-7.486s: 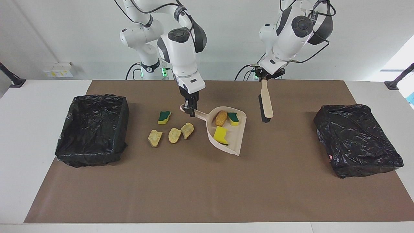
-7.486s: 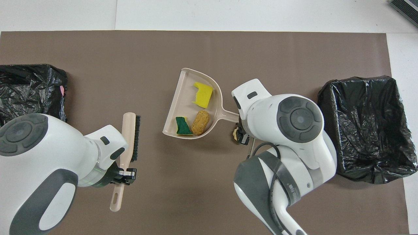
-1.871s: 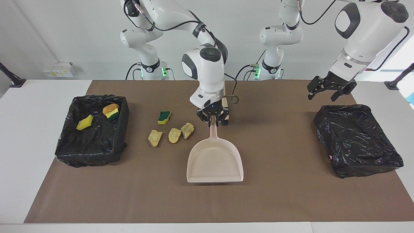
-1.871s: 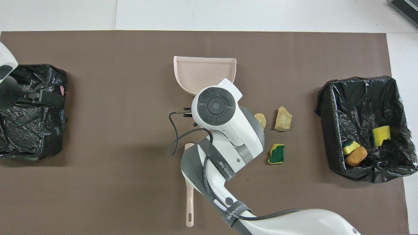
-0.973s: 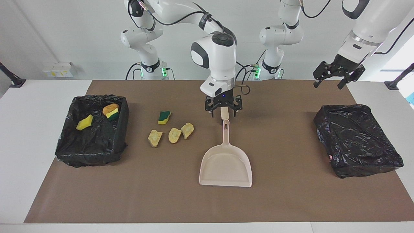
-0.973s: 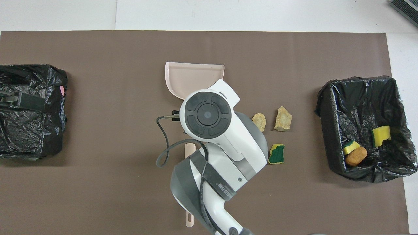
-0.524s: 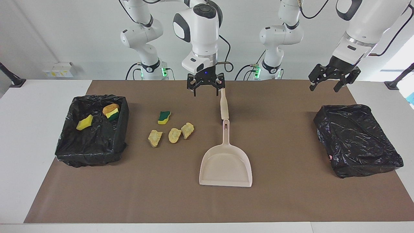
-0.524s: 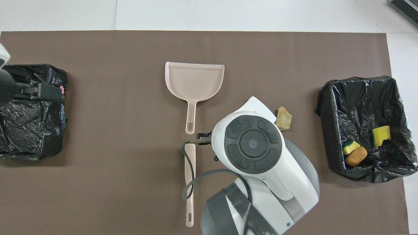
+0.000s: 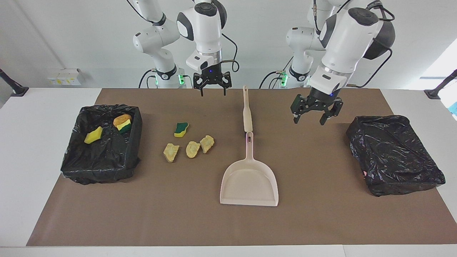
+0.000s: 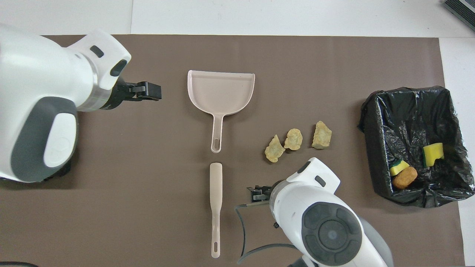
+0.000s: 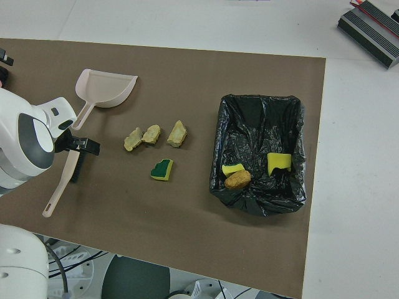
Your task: Sweep and dump trash in bin
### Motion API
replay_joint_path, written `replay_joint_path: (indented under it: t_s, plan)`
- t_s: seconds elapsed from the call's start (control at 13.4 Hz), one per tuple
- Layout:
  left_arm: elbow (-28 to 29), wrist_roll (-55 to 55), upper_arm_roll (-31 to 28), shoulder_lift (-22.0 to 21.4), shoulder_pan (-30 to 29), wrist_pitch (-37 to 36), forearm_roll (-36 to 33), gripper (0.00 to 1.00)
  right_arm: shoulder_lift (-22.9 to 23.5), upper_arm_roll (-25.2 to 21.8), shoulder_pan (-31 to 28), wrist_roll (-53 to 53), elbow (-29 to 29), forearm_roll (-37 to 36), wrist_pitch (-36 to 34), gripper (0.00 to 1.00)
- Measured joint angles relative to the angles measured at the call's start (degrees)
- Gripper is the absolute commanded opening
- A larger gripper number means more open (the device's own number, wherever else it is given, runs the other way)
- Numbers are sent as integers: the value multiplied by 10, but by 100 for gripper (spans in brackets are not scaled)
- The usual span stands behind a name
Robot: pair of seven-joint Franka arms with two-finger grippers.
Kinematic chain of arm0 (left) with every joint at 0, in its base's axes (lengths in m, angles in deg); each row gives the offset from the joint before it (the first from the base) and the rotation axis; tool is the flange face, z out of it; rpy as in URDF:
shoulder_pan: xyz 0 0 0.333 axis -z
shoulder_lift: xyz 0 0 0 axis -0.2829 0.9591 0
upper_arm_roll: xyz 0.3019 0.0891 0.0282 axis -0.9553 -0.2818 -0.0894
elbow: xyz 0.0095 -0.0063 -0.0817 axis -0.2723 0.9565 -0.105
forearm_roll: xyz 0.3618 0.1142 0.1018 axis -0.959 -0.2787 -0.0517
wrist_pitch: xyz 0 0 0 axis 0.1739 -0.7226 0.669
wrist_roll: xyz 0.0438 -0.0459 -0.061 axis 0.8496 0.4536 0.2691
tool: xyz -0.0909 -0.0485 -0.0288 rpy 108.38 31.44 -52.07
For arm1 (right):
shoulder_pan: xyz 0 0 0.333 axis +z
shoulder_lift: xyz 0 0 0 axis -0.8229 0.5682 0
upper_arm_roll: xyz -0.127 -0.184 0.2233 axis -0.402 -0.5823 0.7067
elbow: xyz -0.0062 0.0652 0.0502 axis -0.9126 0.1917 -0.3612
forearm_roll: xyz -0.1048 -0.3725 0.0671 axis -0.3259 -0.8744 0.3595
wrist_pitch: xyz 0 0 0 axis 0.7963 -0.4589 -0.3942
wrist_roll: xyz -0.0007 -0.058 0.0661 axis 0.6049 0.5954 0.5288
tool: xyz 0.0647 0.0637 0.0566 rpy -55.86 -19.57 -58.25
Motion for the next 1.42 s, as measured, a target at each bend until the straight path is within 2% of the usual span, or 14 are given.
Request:
replay_joint_path:
  t_s: [0.3, 0.45, 0.6, 0.82, 1.12, 1.2, 1.27, 1.42]
  plan:
    - [2, 93, 1, 78, 87, 77, -1, 100, -16, 0, 0, 0, 22, 0, 0, 100]
    - [5, 94, 1, 125, 103, 95, -1, 100, -16, -1, 0, -1, 23, 0, 0, 100]
    - [13, 94, 1, 153, 119, 103, -1, 100, -16, -1, 0, -6, 24, 0, 0, 100]
    - [45, 95, 2, 168, 149, 121, -1, 100, -16, -1, -1, -9, 25, 0, 0, 100]
    - [50, 91, -1, 172, 153, 113, -7, 100, -16, -2, -1, -12, 25, 0, 0, 100]
    - [50, 89, -1, 172, 153, 112, -15, 95, -16, -2, -1, -12, 25, 0, 0, 100]
    - [49, 88, -1, 172, 153, 111, -20, 72, -16, -2, -1, -12, 25, 0, 0, 100]
    - [46, 87, -2, 171, 153, 100, -22, 0, -16, -2, -1, -13, 25, 0, 0, 100]
